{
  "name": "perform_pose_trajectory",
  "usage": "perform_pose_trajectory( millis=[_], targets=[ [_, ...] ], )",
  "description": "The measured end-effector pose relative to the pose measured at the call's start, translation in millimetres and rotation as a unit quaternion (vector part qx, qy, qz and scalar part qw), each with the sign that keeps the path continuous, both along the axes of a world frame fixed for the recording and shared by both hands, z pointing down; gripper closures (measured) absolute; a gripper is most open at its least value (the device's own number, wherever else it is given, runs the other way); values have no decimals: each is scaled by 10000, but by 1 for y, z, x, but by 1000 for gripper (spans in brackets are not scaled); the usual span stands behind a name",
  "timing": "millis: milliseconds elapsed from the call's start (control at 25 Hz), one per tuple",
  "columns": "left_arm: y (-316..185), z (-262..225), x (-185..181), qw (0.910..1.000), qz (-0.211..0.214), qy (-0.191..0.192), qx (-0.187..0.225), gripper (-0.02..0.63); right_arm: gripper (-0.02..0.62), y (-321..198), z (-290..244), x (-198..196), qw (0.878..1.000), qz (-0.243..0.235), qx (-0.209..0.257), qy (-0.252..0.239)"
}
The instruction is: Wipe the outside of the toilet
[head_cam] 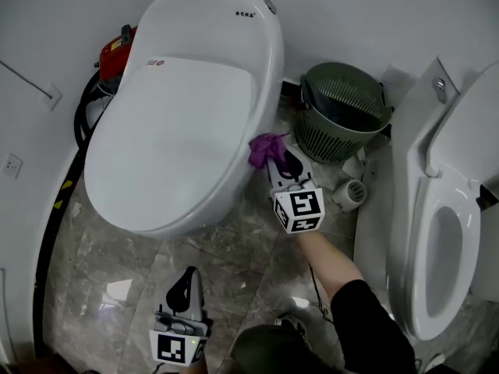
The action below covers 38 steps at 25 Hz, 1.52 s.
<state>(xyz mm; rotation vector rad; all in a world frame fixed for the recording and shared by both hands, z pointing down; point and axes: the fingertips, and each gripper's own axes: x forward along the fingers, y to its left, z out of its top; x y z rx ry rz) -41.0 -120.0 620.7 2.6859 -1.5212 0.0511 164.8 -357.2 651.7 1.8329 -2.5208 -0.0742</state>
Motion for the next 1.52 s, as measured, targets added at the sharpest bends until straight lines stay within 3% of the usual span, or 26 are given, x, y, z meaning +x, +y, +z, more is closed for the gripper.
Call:
perform_pose_trajectory(
  millis=[240,400,520,640,880,1040,1200,1360,1520],
  targets=[
    [8,10,8,9998,53,-74,-169,603,505,-76,9,53,9957,721,-279,516],
    [9,15,6,9997,20,-79,-227,603,505,-111,16,77,9887,1160,-700,642],
    [11,10,9,9998,23,3,-194,603,505,-117,20,83,9853,1296,-968,554],
    [14,10,7,9999,-7,-58,-149,603,505,-100,13,80,9891,1207,-749,399],
    [11,16,-1,9999,-95,-97,-78,603,505,11,15,45,9991,331,-221,121],
    [9,10,-2,9995,-204,220,123,603,505,107,40,-24,9973,-659,-157,294],
    [12,9,6,9993,-89,357,103,603,505,179,76,-106,9839,-1600,-324,727],
    [20,22,3,9996,-117,201,-162,603,505,204,102,-166,9738,-2119,-659,498],
    [23,27,-7,9992,-317,182,-150,603,505,192,114,-188,9710,-2207,-753,526]
  ],
)
